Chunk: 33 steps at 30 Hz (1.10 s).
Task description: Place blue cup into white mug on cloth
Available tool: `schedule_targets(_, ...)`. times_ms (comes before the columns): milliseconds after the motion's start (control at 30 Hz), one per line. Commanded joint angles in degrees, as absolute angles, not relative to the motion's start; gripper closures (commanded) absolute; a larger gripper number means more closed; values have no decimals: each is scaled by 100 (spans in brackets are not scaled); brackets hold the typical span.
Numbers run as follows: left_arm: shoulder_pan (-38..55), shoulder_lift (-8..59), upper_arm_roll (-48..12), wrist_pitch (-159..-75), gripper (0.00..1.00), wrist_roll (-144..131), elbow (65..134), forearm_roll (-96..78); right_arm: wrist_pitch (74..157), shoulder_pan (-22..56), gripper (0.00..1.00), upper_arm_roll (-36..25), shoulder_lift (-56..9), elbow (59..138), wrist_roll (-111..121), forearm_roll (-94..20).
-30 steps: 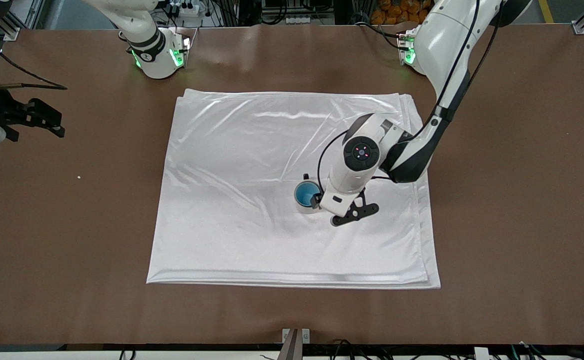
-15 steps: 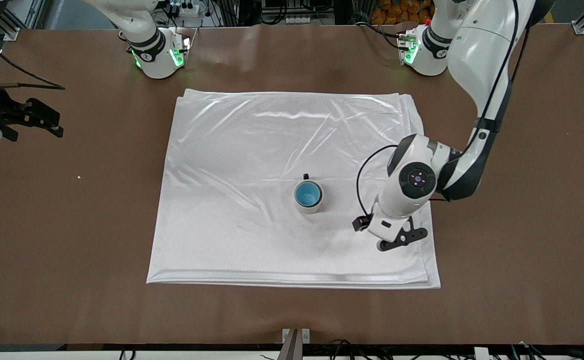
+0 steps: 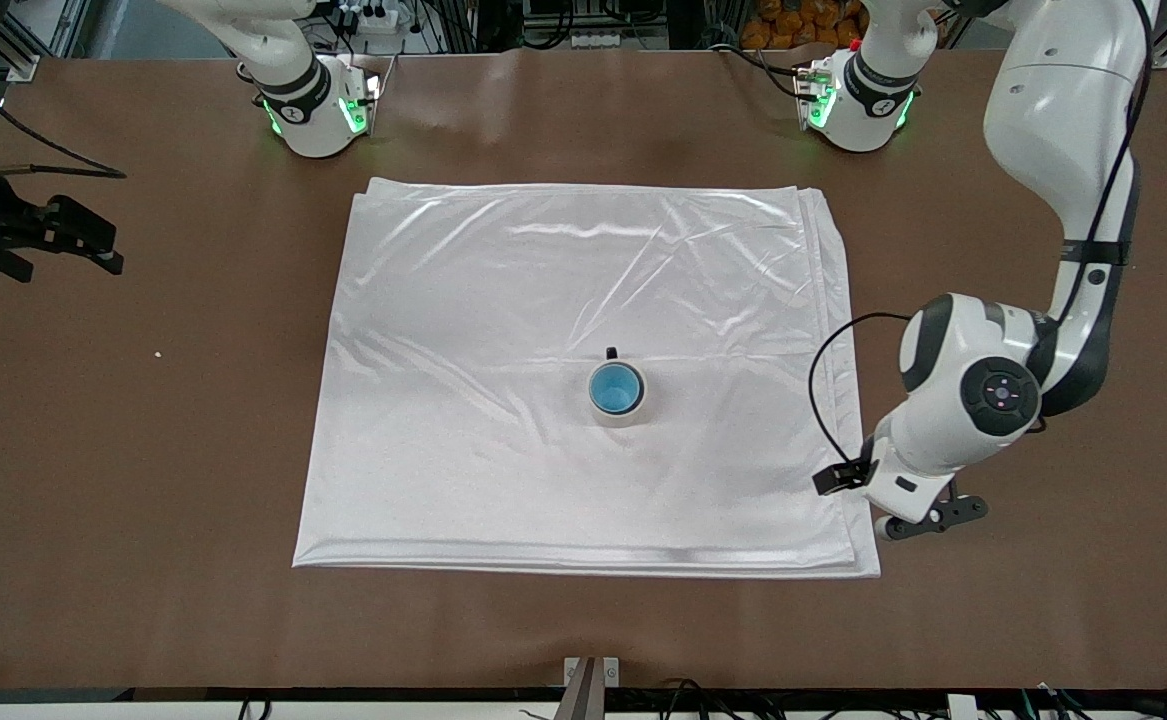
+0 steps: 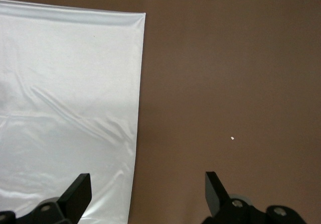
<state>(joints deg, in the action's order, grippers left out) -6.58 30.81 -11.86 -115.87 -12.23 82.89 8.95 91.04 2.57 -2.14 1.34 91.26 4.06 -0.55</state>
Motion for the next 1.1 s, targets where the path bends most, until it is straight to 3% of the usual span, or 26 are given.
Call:
schedule_targets(0, -852, 2365, -1230, -10979, 0, -1028, 8551, 949, 9167, 343, 0, -316, 308, 9299, 492, -158)
schedule_targets(700, -571, 326, -571, -9422, 0, -97, 8789, 18, 9176, 325, 0, -308, 308, 9290, 492, -167)
schedule_targets(1067, -554, -61, -571, -8799, 0, 9, 8736, 35, 9176, 325, 0, -308, 308, 9290, 492, -167)
